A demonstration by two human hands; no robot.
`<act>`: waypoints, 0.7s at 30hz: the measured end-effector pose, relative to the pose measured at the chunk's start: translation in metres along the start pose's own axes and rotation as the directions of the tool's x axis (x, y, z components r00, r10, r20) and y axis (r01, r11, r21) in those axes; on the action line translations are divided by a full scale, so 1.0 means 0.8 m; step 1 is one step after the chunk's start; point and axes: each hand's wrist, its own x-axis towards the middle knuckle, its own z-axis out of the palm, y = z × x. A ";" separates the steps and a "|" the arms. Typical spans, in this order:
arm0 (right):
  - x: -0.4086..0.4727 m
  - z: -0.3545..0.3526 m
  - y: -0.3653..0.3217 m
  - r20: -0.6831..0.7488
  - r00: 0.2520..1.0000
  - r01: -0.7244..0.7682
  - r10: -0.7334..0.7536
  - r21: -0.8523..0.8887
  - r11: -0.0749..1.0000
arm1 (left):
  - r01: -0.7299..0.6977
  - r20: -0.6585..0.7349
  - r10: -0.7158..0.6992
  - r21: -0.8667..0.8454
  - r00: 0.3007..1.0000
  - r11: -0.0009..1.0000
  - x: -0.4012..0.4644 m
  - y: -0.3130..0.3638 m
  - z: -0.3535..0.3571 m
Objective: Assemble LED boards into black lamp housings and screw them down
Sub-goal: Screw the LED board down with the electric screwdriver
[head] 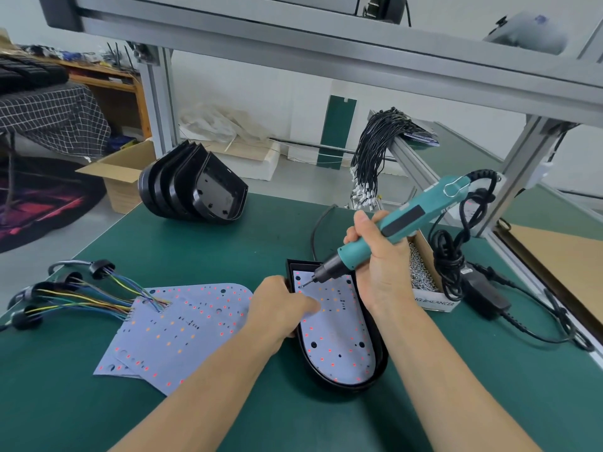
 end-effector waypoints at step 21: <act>0.025 0.015 -0.016 0.422 0.879 -0.145 0.220 -0.203 0.969 | 0.028 -0.039 -0.027 0.023 0.999 0.999 -0.006 0.006 0.000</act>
